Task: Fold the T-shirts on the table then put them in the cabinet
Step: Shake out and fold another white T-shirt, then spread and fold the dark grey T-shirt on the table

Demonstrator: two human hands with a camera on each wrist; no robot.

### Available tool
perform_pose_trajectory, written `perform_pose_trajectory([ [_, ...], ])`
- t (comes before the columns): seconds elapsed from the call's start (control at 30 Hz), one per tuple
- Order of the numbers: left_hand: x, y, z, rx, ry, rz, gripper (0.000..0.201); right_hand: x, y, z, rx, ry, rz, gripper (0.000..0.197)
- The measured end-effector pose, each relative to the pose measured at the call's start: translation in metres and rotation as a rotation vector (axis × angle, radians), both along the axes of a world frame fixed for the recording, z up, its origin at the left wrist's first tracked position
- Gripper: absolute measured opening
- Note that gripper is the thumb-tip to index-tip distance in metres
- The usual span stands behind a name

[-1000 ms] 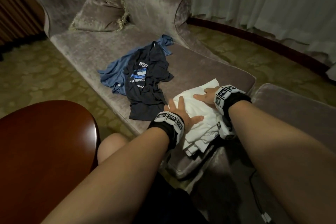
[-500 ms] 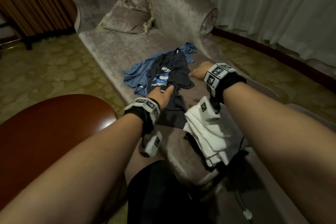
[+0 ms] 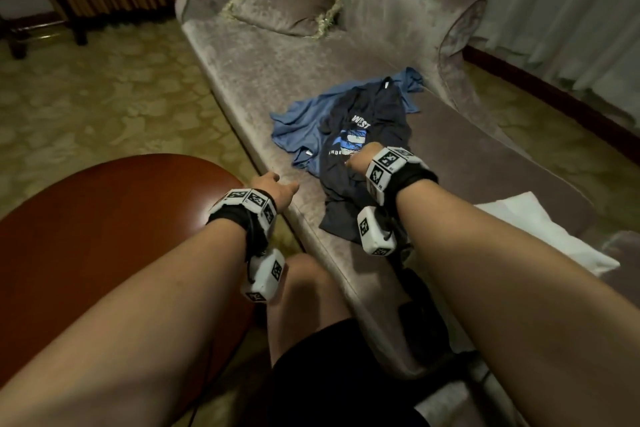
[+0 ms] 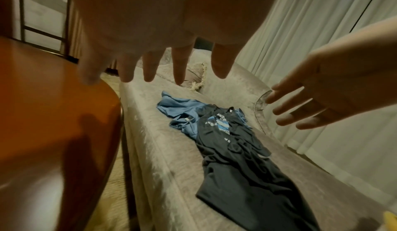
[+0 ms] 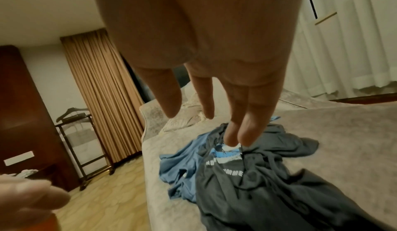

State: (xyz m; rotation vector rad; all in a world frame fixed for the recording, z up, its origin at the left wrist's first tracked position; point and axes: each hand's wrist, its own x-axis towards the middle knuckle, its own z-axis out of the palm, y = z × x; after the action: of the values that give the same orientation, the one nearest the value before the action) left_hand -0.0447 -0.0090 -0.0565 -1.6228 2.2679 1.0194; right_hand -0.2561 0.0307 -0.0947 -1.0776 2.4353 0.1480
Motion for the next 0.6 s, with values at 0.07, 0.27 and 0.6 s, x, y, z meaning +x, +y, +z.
perform_pose_trajectory([
  [0.07,0.002,-0.007,-0.004,-0.013,-0.102,-0.020,0.070,-0.001,0.002,-0.014,0.065,0.031,-0.004,0.053],
  [0.27,0.003,-0.022,-0.004,0.063,-0.202,-0.054,0.069,0.008,0.000,-0.044,0.107,-0.057,-0.136,0.056],
  [0.6,-0.003,-0.038,-0.015,0.099,-0.324,-0.131,0.081,0.029,0.034,-0.055,0.010,-0.165,-0.452,0.071],
])
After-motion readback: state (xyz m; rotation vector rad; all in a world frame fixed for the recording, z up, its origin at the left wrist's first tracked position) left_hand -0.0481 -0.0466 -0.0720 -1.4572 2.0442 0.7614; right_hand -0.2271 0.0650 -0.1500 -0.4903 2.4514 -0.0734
